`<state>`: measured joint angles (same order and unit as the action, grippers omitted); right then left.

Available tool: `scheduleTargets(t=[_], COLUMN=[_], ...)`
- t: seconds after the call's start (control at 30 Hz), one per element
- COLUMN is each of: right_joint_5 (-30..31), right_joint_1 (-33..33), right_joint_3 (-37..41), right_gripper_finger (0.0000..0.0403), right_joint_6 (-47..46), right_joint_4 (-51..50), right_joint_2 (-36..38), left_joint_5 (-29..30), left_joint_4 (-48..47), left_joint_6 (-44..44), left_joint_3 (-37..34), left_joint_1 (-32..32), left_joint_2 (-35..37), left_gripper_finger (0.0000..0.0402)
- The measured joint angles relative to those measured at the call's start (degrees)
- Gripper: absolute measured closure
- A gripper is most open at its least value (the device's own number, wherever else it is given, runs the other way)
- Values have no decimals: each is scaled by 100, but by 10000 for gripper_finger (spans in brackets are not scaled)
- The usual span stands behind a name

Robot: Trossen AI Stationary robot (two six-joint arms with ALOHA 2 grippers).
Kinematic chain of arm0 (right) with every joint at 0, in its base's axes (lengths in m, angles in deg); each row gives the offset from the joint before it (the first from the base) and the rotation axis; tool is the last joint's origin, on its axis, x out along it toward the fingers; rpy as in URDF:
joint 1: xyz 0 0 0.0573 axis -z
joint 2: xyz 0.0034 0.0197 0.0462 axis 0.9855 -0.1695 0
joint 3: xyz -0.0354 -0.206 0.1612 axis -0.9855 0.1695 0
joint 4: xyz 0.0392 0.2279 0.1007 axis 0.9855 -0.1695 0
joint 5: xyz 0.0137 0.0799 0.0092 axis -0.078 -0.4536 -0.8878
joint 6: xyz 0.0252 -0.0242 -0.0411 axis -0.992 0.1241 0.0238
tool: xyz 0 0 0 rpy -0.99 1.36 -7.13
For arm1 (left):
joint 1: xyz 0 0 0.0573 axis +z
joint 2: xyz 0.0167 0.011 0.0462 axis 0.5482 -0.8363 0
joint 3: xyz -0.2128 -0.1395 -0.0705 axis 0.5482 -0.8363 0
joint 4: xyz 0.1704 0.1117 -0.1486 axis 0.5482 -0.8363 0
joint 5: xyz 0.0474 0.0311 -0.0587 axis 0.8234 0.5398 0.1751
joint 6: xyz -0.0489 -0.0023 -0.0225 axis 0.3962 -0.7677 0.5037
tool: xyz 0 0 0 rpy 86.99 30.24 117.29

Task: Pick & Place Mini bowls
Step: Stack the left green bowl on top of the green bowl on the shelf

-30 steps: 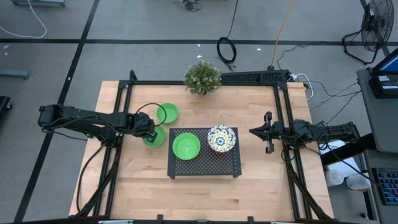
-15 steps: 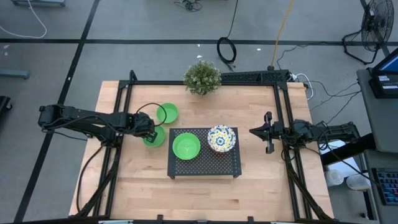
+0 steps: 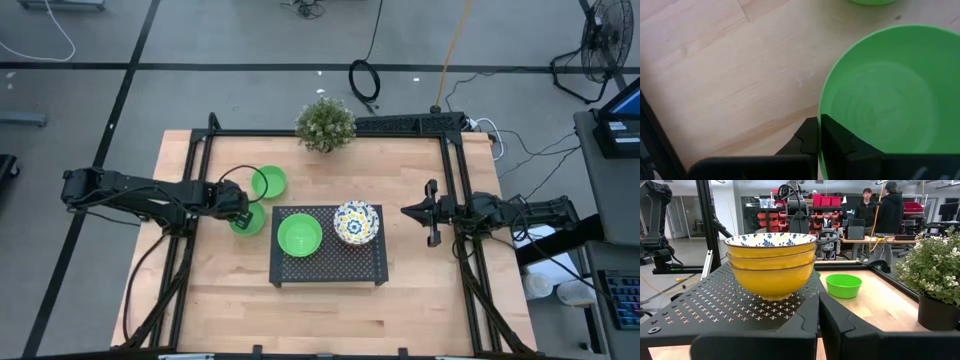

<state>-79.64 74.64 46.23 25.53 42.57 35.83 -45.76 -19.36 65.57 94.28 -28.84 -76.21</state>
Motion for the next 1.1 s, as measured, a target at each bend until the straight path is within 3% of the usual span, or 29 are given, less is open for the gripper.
scheduleTargets(t=[1.1], right_joint_5=[-1], right_joint_1=[1], right_joint_3=[0], right_gripper_finger=[403], right_joint_6=[1], right_joint_4=[0], right_joint_2=[0], left_joint_5=[9], left_joint_4=[-4], left_joint_6=[-31], left_joint_3=[-2], left_joint_1=[2], left_joint_2=[-2], left_gripper_finger=[385])
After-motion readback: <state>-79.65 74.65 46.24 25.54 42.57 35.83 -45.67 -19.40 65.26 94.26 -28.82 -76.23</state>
